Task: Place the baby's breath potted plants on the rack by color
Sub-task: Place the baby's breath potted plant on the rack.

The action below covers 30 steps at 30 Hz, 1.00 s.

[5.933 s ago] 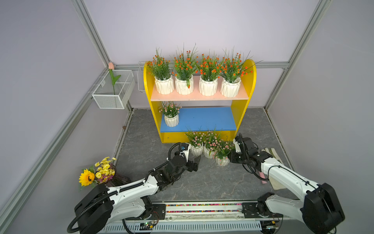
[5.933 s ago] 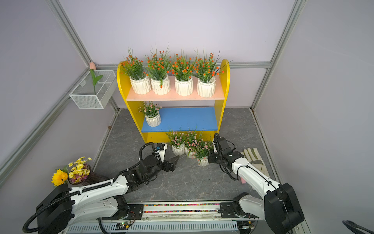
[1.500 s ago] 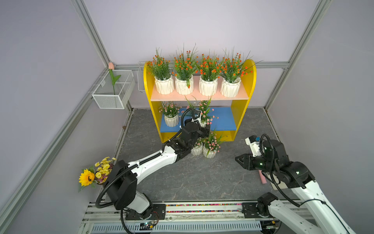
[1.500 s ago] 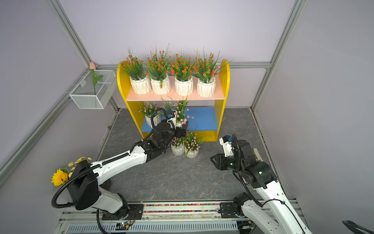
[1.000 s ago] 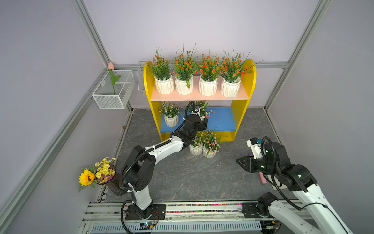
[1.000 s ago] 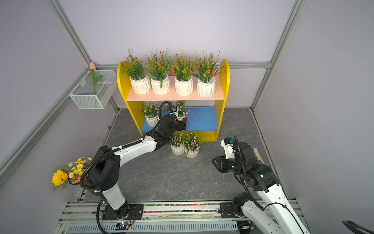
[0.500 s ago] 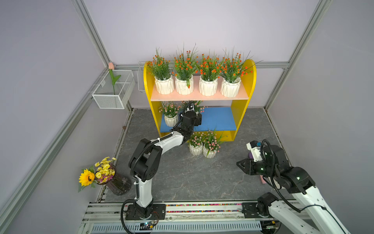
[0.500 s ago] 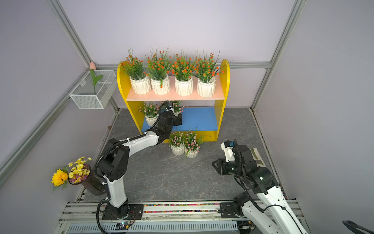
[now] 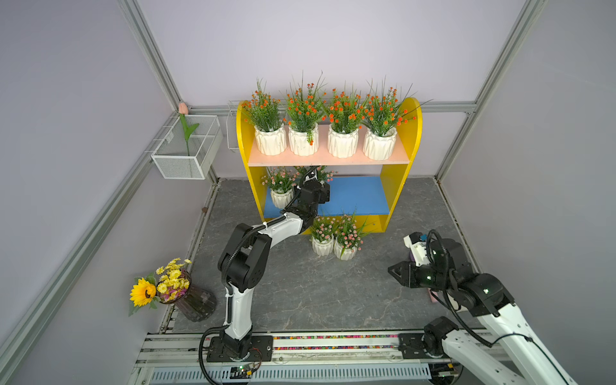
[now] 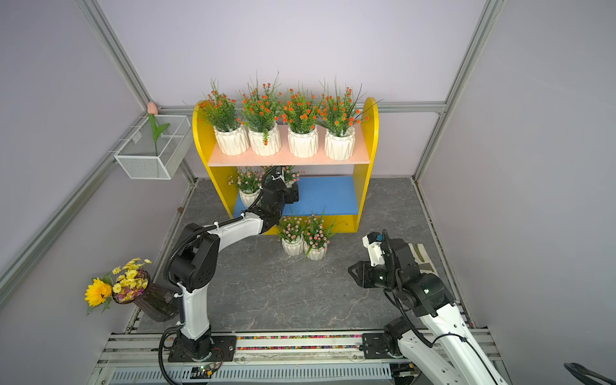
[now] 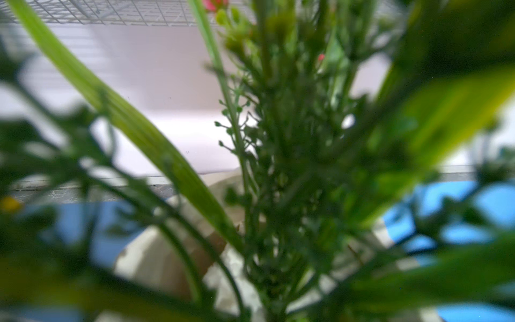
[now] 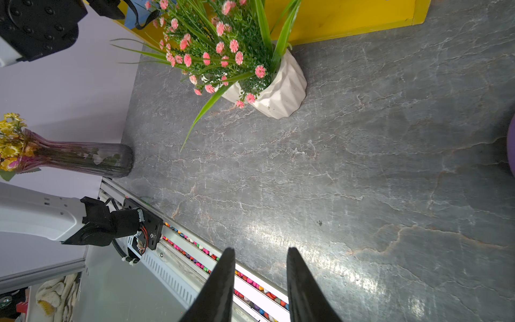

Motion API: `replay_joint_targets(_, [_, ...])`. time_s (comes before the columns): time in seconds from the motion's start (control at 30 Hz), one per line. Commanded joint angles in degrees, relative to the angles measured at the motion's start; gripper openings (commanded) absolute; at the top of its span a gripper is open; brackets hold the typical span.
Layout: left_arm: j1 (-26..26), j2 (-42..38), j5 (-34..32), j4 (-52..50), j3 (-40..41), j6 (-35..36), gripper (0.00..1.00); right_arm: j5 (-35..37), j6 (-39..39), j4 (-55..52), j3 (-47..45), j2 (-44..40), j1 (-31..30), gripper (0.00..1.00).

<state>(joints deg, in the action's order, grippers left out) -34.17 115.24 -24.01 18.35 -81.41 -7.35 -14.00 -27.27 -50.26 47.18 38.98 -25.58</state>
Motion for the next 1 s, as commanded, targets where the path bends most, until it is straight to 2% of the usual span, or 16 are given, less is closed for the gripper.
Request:
replay_joint_targets(0.0, [1.18, 0.96, -0.07, 1.02, -3.63, -1.52, 0.49, -0.94, -0.77, 1.65, -0.86, 0.47, 0.24, 0.35])
replay_joint_targets(0.13, [1.5, 1.41, 0.75, 0.19, -4.48, -1.57, 0.49, -0.94, -0.6, 1.96, -0.77, 0.96, 0.26, 0.35])
replay_joint_targets(0.57, [0.67, -1.25, 2.43, 3.66, 3.14, -4.44, 0.48, -0.48, -0.51, 1.81, -0.46, 0.08, 0.19, 0.35])
replay_joint_targets(0.97, [-2.47, -1.16, -3.92, 3.11, 4.94, -4.16, 0.49, -0.12, -0.25, 1.04, -0.42, -1.55, 0.24, 0.36])
